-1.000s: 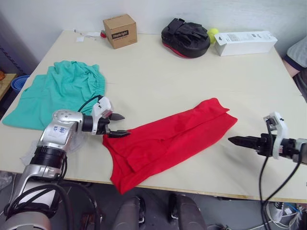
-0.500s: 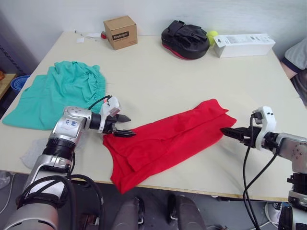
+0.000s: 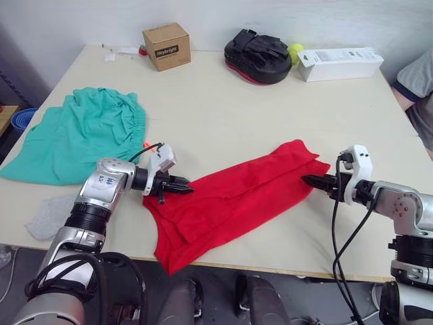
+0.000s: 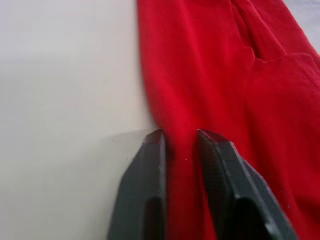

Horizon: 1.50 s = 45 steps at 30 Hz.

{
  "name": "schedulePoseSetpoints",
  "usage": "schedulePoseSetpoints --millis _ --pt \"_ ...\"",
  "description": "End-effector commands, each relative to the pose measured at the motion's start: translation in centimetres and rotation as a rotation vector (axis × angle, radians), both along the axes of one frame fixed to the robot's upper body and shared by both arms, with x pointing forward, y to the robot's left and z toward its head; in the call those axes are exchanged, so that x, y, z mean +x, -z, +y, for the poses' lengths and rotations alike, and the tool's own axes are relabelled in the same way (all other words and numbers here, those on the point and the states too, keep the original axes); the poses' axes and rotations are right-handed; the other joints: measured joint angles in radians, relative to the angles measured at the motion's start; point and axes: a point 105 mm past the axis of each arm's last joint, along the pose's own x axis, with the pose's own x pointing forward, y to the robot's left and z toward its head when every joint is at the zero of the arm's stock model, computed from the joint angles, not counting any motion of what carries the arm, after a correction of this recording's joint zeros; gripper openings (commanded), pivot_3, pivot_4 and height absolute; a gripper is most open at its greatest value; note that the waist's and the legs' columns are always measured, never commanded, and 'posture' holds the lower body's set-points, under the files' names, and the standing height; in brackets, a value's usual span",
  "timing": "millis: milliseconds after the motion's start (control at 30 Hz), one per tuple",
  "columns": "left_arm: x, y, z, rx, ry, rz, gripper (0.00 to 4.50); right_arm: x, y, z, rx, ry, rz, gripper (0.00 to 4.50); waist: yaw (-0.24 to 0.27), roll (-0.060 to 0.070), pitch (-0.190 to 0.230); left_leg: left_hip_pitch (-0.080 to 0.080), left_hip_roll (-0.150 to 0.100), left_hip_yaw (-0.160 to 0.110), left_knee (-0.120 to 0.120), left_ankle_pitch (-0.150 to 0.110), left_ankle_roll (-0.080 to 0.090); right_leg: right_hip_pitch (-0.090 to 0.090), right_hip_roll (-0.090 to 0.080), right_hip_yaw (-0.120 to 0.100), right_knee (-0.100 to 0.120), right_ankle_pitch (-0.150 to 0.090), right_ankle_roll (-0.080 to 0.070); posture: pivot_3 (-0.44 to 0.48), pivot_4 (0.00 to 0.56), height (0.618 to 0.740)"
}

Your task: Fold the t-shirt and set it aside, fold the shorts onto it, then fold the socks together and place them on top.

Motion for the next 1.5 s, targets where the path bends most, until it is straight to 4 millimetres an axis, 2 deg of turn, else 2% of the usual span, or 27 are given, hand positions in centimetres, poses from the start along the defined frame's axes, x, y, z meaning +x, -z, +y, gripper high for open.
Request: schedulePoseSetpoints --millis 33,167,333,433,533,667,933,1100,1133,1200,1233,1400,1433,1500 --pt "-0.7 1.1 0.0 0.005 -0.007 0.045 0.00 0.0 1.2 1.1 0.021 -0.033 0.036 1.38 -0.003 0.000 0.000 0.000 0.000 0.000 0.000 0.000 0.000 0.000 0.000 0.000 0.000 0.000 0.000 0.000 0.150 0.740" --pt "-1.5 1.0 -0.5 -0.042 -0.018 0.076 0.00 0.5 1.2 1.3 -0.002 -0.057 0.019 0.02 -0.010 0.000 0.000 0.000 0.000 0.000 0.000 0.000 0.000 0.000 0.000 0.000 0.000 0.000 0.000 0.000 0.150 0.740" --pt "-2.8 0.7 -0.8 -0.105 -0.082 0.085 0.00 2.6 -0.2 0.6 -0.074 -0.063 -0.050 0.02 -0.018 0.000 0.000 0.000 0.000 0.000 0.000 0.000 0.000 0.000 0.000 0.001 0.000 0.000 0.000 0.000 0.150 0.740" --pt "-2.3 0.0 -0.7 -0.146 -0.205 0.024 0.00 4.4 -1.3 0.4 -0.149 -0.079 -0.099 0.02 -0.013 0.001 0.000 0.001 0.000 0.001 0.000 0.000 0.000 0.000 0.000 0.002 0.000 0.000 0.000 0.000 0.150 0.740" --pt "-1.6 -1.4 -0.8 -0.214 -0.333 -0.029 0.00 6.5 -2.2 0.5 -0.245 -0.101 -0.152 0.02 -0.010 0.001 0.001 0.000 0.000 0.001 0.000 0.000 0.000 -0.001 0.000 0.001 0.000 0.000 0.000 0.000 0.150 0.740" --pt "-2.7 -1.3 -1.7 -0.228 -0.416 -0.022 0.00 9.0 -3.3 1.1 -0.267 -0.079 -0.196 0.02 -0.009 0.001 0.001 -0.002 0.000 0.001 0.000 0.001 0.000 -0.001 0.000 0.001 0.002 0.000 0.000 0.000 0.150 0.740" --pt "-5.8 0.0 -5.2 -0.270 -0.479 0.007 0.00 10.5 -3.2 2.8 -0.258 -0.104 -0.230 0.02 -0.008 0.001 0.001 -0.003 0.000 0.001 0.000 0.001 0.001 0.001 0.001 0.000 -0.002 0.000 0.001 0.000 0.150 0.740" --pt "-6.6 0.2 -6.0 -0.247 -0.452 0.014 0.00 10.8 -3.5 2.9 -0.237 -0.100 -0.248 0.02 -0.009 0.001 0.001 -0.002 0.000 0.000 0.001 0.003 0.000 0.001 0.001 0.000 -0.002 0.001 0.001 0.000 0.150 0.740" --pt "-6.6 0.2 -6.0 -0.250 -0.449 0.018 0.00 10.8 -3.7 2.8 -0.236 -0.103 -0.253 0.23 -0.009 0.001 0.001 -0.002 0.000 0.000 0.001 0.003 0.000 0.000 0.001 0.000 -0.001 0.000 0.001 0.000 0.150 0.740" --pt "-6.7 0.0 -5.5 -0.240 -0.435 0.023 0.47 10.5 -4.2 2.5 -0.237 -0.133 -0.261 0.65 -0.009 0.002 0.002 -0.002 0.000 0.000 0.000 0.003 -0.001 0.000 0.001 0.000 -0.001 0.000 0.001 0.000 0.150 0.740" --pt "-6.6 -0.1 -5.3 -0.238 -0.430 0.022 0.68 10.4 -4.4 2.4 -0.238 -0.145 -0.264 0.99 -0.009 0.002 0.002 -0.002 0.000 0.000 0.000 0.003 -0.001 0.000 0.001 0.000 0.000 0.000 0.001 0.000 0.150 0.740" --pt "-6.2 -2.5 -3.1 -0.246 -0.351 0.002 2.26 8.6 -6.4 -0.9 -0.219 -0.170 -0.248 2.73 -0.001 0.006 0.004 -0.004 0.000 -0.001 0.000 0.003 -0.001 0.000 0.001 -0.001 -0.001 0.000 0.001 0.000 0.150 0.740" --pt "-6.1 -2.9 -2.8 -0.250 -0.342 0.004 2.67 8.3 -6.6 -1.3 -0.210 -0.178 -0.240 3.21 0.001 0.006 0.004 -0.004 0.000 -0.001 0.000 0.002 -0.001 0.000 0.001 -0.001 -0.002 0.000 0.001 0.000 0.150 0.740" --pt "-6.2 -4.2 -2.2 -0.253 -0.263 0.021 3.20 6.7 -6.8 -2.5 -0.180 -0.196 -0.190 3.79 0.005 0.006 0.004 -0.004 0.000 -0.001 0.000 0.002 -0.001 0.000 0.001 -0.001 -0.002 0.000 0.001 0.000 0.150 0.740"
